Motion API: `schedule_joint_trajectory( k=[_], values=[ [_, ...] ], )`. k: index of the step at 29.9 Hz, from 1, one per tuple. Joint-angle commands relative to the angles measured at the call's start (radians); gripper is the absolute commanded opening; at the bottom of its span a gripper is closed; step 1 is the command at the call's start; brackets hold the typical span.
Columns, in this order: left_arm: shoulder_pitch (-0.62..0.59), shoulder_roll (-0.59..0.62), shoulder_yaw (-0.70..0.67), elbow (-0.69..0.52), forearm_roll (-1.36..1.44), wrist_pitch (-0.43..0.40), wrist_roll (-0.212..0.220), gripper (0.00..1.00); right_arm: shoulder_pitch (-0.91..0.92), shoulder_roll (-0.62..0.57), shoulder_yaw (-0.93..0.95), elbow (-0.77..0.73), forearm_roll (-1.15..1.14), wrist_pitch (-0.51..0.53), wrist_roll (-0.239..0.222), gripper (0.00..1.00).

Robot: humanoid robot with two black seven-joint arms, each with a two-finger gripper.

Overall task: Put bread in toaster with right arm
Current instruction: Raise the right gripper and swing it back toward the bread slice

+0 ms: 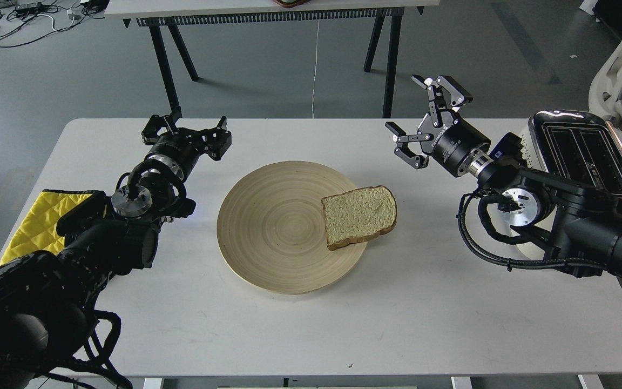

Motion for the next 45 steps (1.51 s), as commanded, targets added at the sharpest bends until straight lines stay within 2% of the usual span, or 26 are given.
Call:
schedule_joint_trajectory(
  k=[1, 19, 27, 32, 33, 36, 41, 45],
  values=[
    [-0.001, 0.0, 0.0, 0.0, 0.0, 0.0, 0.0, 1.0, -0.001, -0.001, 0.001, 0.0, 0.0, 0.0, 0.0, 0.99],
    [-0.001, 0.0, 0.002, 0.0, 0.0, 0.0, 0.0, 1.0, 0.077, -0.05, -0.01, 0.003, -0.004, 0.0, 0.0, 0.99],
    [-0.001, 0.001, 0.002, 0.0, 0.0, 0.0, 0.0, 1.0, 0.116, -0.129, -0.024, 0.066, -0.027, 0.0, 0.0, 0.99],
    [-0.001, 0.0, 0.002, 0.0, 0.0, 0.0, 0.0, 1.0, 0.165, -0.174, -0.035, 0.175, -0.156, 0.0, 0.0, 0.99],
    [-0.001, 0.0, 0.002, 0.0, 0.0, 0.0, 0.0, 1.0, 0.185, -0.187, -0.051, 0.187, -0.19, -0.015, 0.0, 0.99],
    [-0.001, 0.0, 0.0, 0.0, 0.0, 0.0, -0.002, 1.0, 0.289, -0.182, -0.21, 0.213, -0.245, -0.197, 0.0, 0.99],
    [-0.001, 0.0, 0.0, 0.0, 0.0, 0.0, 0.0, 1.0, 0.511, -0.126, -0.651, 0.325, -0.236, -0.431, 0.0, 0.99],
    [-0.001, 0.0, 0.002, 0.0, 0.0, 0.0, -0.002, 1.0, 0.541, -0.078, -0.774, 0.393, -0.243, -0.603, 0.0, 0.99]
  ],
)
